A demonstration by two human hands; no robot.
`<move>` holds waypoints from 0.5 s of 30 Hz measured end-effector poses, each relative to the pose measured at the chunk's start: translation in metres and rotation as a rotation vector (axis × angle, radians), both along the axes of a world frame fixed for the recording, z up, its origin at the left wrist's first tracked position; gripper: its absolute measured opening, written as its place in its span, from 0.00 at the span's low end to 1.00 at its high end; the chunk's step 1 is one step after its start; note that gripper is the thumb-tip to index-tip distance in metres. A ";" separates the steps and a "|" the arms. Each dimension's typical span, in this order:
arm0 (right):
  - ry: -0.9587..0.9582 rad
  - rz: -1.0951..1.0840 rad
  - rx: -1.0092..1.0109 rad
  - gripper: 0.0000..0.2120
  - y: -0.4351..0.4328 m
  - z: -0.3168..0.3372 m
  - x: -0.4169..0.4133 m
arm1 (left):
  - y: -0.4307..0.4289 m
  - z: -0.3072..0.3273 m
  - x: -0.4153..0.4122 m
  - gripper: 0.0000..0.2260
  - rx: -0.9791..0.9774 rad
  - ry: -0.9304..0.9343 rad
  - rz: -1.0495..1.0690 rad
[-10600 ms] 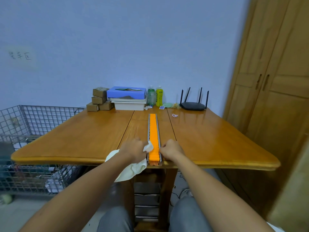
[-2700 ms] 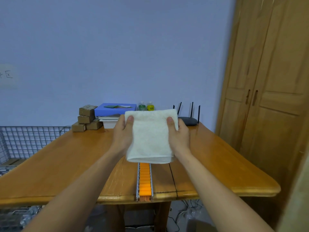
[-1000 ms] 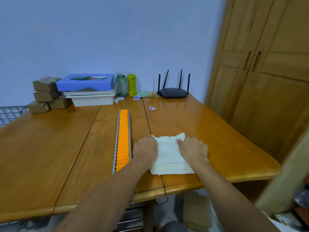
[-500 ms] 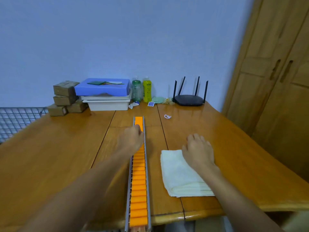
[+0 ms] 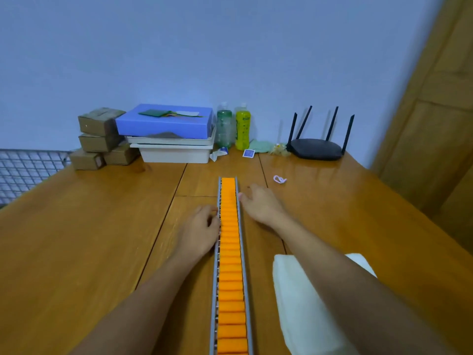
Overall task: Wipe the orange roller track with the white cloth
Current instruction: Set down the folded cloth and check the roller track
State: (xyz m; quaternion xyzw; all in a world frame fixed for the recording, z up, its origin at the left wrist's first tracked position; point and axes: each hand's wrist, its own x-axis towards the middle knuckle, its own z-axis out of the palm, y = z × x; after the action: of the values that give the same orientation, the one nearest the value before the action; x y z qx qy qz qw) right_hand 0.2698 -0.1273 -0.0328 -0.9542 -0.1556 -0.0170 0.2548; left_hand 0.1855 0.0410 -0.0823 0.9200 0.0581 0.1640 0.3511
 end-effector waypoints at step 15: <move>0.139 -0.008 -0.159 0.42 0.076 -0.034 0.135 | 0.006 -0.008 0.011 0.13 0.019 0.005 0.005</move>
State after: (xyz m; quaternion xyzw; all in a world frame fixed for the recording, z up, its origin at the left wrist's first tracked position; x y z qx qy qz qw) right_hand 0.4051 -0.0512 -0.0672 -0.9710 -0.1345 0.0607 0.1882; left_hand 0.1966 0.0467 -0.0906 0.9237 0.0595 0.1631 0.3416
